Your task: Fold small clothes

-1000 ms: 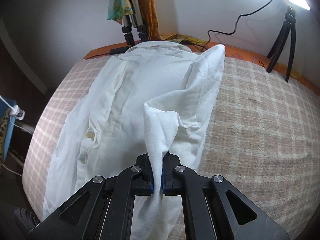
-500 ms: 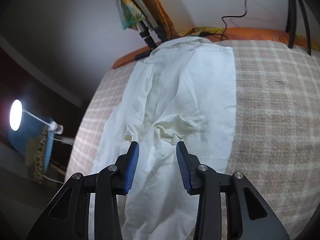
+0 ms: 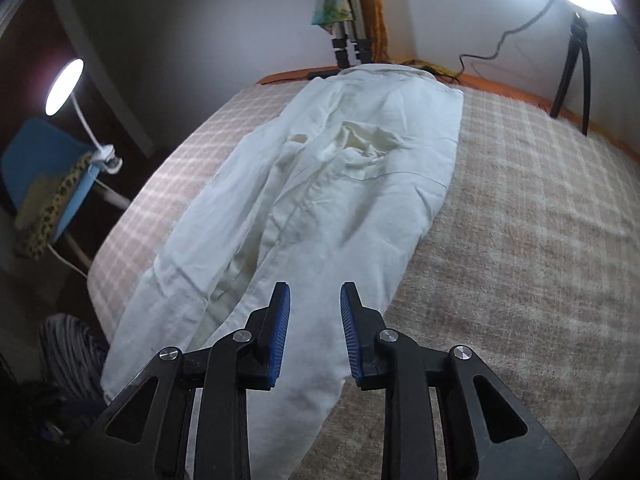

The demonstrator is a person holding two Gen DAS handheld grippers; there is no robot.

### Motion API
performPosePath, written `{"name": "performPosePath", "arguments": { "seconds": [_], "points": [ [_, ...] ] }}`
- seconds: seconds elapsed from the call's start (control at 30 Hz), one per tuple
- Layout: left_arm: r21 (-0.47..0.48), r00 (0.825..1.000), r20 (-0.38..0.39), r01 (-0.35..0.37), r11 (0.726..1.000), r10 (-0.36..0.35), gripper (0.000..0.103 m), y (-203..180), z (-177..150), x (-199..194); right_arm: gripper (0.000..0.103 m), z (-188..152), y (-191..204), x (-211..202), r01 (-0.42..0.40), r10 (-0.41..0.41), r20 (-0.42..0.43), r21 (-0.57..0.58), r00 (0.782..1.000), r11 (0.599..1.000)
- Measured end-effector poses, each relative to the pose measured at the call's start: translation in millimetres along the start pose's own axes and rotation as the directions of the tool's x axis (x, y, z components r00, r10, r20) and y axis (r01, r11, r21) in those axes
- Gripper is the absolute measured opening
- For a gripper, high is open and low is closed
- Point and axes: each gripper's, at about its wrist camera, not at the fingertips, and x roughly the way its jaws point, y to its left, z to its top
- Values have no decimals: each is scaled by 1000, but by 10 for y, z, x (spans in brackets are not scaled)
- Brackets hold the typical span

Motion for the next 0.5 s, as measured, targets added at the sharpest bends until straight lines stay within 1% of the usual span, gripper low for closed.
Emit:
{"name": "performPosePath", "arguments": {
  "seconds": [0.07,0.17,0.23,0.33,0.4,0.47,0.5],
  "points": [
    [10,999,14,-35,999,35,25,98,42,-48,20,-35,86,59,15,-16,-27,-39,1000,999],
    [0,998,18,-68,998,68,29,313,122,-66,20,-192,99,142,30,-36,-91,-68,995,997],
    [5,997,4,-74,997,74,29,427,181,-21,20,-338,73,167,42,-54,-129,-97,990,994],
    [1,997,-24,-74,997,74,30,588,330,141,20,-504,78,81,86,-107,-134,-159,985,984],
    [8,997,-28,-75,997,75,30,646,420,242,20,-582,53,19,84,-108,-161,-147,981,986],
    [21,997,-30,-76,997,77,30,667,504,349,20,-641,18,-103,81,-98,-158,-111,982,990],
    [21,997,-37,-69,997,70,30,671,525,395,23,-665,-5,-169,79,-90,-151,-79,984,994]
  ]
}}
